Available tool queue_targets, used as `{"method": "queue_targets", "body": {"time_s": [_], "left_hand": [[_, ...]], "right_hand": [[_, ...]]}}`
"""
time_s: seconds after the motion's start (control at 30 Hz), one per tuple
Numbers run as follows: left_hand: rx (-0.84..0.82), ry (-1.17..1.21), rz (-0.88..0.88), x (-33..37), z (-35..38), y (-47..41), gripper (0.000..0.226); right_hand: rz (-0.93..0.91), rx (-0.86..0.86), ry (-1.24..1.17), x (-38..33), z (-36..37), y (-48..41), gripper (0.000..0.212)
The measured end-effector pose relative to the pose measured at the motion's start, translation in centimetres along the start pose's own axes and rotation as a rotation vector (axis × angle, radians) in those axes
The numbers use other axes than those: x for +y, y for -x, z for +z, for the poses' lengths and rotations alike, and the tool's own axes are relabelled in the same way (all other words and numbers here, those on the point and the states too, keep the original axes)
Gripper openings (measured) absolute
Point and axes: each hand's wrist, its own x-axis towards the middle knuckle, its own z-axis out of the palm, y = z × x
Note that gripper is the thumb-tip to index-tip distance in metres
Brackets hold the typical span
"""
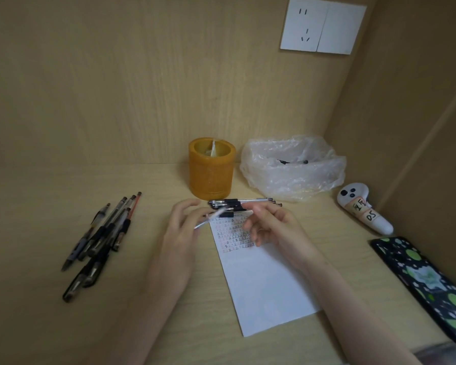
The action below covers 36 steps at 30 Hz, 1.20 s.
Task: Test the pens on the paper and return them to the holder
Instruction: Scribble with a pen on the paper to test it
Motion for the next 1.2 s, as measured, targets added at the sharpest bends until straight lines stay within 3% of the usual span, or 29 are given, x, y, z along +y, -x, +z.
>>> {"method": "queue_targets", "body": {"time_s": [0.1, 0.17, 0.27, 0.4, 0.57, 0.83, 1.03, 1.2], "left_hand": [[-0.043, 0.157, 0.194, 1.6, 0.3, 0.0, 0.037], [-0.097, 0.207, 0.234, 2.0, 0.4, 0.3, 0.038], [-0.100, 0.224, 0.141, 1.8, 0.4, 0.4, 0.035], [-0.093, 0.074, -0.059, 1.4, 0.3, 0.5, 0.023], [-0.154, -0.050, 0.026, 1.5, 0.7, 0.7, 0.016], [-0.161, -0.221, 0.098, 1.3, 1.0, 0.8, 0.033], [-0.171, -0.049, -0.020, 1.6, 0.7, 0.8, 0.038], [-0.162, -0.019, 0.009, 1.5, 0.6, 1.1, 0.033]], "right_hand": [[0.019, -0.105, -0.015, 0.2, 0.5, 0.2, 0.042], [0.003, -0.152, 0.000, 0.3, 0.7, 0.3, 0.028], [-0.019, -0.139, -0.057, 0.1, 0.9, 0.4, 0.011], [-0.034, -0.066, -0.118, -0.1, 0.7, 0.3, 0.015], [-0.053, -0.039, -0.114, -0.1, 0.6, 0.4, 0.015], [-0.084, -0.026, -0.097, 0.0, 0.5, 0.2, 0.020], [-0.109, -0.043, -0.085, 0.3, 0.2, 0.1, 0.022], [-0.065, -0.167, -0.197, 0.3, 0.3, 0.3, 0.032]]}}
